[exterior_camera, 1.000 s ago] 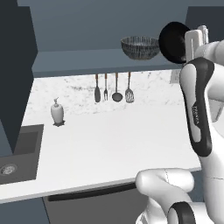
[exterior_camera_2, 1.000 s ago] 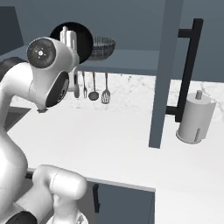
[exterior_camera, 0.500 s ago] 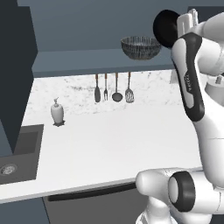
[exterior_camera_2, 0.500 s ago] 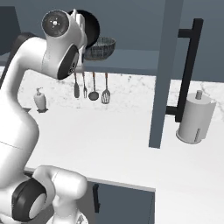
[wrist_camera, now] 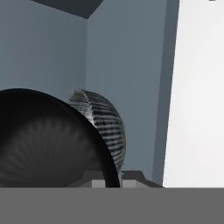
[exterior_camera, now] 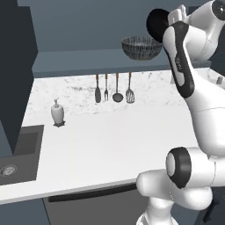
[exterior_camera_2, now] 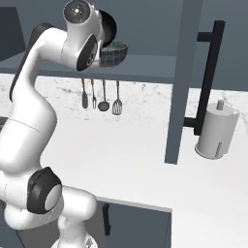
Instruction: Pick up the bowls on the counter and stack them on top of one another in the open cabinet. Place the smaller bowl on top of the larger bowl.
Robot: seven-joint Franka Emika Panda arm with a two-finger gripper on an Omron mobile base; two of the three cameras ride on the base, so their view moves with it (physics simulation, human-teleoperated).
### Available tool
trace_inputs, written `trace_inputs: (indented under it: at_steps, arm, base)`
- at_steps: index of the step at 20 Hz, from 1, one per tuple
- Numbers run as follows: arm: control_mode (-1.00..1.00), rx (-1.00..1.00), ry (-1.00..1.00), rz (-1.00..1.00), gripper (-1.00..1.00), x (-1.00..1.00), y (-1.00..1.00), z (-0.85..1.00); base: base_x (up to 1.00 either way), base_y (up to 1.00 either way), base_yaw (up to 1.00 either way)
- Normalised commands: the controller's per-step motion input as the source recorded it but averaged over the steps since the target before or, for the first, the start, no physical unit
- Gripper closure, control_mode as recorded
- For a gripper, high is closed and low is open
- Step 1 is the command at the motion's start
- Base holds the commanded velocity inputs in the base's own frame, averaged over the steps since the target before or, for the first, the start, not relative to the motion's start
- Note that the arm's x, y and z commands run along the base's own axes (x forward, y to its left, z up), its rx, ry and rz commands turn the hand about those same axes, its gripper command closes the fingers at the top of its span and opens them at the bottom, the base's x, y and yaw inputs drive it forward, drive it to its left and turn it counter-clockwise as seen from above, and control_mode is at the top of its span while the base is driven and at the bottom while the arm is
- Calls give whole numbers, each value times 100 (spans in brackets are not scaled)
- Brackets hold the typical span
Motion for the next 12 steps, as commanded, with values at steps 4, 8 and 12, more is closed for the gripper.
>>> trace_inputs:
  at_steps: [4,8,12]
  arm:
    - [-100,0,0,2,100,64,0,-19]
    - [-100,0,0,4,100,64,0,-32]
    - [-100,0,0,4,100,69,0,-25]
  base:
    - [0,0,0]
    - [0,0,0]
    - [0,0,0]
